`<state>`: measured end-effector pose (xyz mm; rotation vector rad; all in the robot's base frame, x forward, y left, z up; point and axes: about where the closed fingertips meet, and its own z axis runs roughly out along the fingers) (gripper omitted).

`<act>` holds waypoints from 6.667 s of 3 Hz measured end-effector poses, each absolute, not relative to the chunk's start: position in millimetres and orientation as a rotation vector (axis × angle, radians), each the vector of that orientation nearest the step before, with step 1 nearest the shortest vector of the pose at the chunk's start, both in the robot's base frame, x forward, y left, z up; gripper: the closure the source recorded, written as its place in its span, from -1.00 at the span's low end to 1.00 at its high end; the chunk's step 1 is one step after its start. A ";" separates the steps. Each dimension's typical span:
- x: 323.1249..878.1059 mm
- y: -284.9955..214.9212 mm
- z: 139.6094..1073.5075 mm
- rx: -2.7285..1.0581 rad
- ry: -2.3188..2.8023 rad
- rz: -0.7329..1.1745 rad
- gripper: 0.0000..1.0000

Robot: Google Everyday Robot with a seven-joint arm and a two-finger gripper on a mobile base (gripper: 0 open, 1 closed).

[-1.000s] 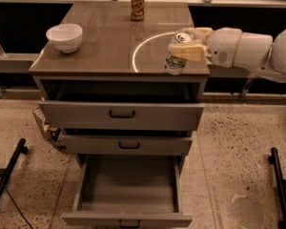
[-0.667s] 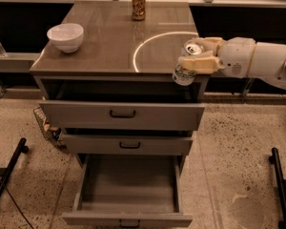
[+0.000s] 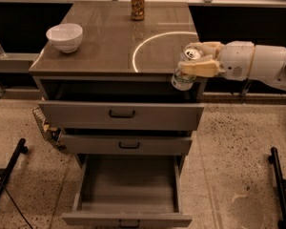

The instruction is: Place 7up can into bottom drawer

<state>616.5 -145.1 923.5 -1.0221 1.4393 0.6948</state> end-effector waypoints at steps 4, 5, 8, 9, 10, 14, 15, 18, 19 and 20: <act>498.4 -154.8 833.3 -1.189 1.369 0.908 1.00; 487.0 -112.2 737.9 -1.320 1.333 0.875 1.00; 480.8 -86.5 640.2 -1.377 1.377 0.898 1.00; 478.7 -71.6 574.1 -1.391 1.412 0.905 1.00; 478.4 -55.4 526.9 -1.393 1.407 0.897 1.00; 483.5 -2.8 434.6 -1.377 1.365 0.917 1.00; 482.6 21.6 405.7 -1.404 1.354 0.939 1.00; 511.3 93.7 340.0 -1.434 1.350 1.003 1.00; 568.0 115.3 311.8 -1.409 1.328 0.986 1.00; 573.6 114.3 308.3 -1.410 1.342 0.972 1.00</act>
Offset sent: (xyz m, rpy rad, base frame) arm -0.1781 -0.0483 -0.0734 0.0538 0.0636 0.3015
